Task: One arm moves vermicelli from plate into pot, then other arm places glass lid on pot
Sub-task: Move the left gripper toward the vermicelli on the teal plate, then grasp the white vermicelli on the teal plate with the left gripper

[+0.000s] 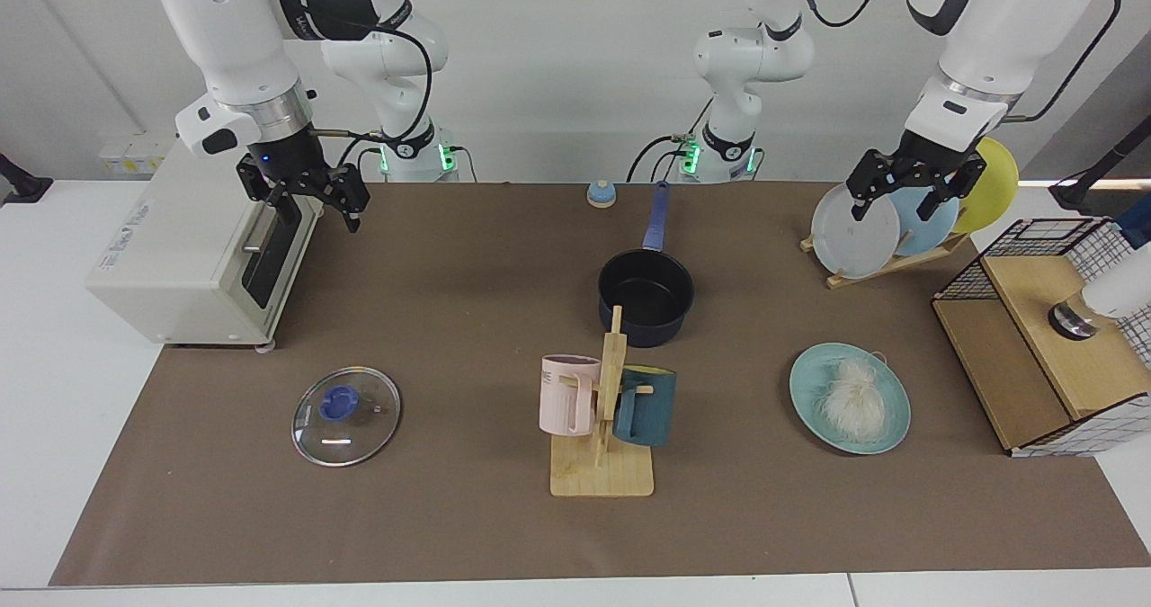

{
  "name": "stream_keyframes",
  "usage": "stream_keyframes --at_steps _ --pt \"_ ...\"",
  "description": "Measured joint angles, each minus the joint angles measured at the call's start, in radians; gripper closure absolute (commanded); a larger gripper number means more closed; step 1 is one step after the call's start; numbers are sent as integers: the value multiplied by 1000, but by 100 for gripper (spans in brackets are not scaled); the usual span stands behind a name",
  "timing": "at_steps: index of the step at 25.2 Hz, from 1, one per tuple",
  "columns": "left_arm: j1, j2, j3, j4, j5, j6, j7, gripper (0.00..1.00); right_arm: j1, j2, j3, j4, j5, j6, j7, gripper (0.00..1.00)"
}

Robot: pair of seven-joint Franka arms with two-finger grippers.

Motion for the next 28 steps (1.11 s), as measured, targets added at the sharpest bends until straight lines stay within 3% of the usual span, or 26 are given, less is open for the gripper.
stream_keyframes --at_steps 18,28 --pt "1 19 1 9 13 4 0 0 0 0 0 0 0 0 0 1" --pt "2 189 4 101 15 90 0 0 0 0 0 0 0 0 0 1"
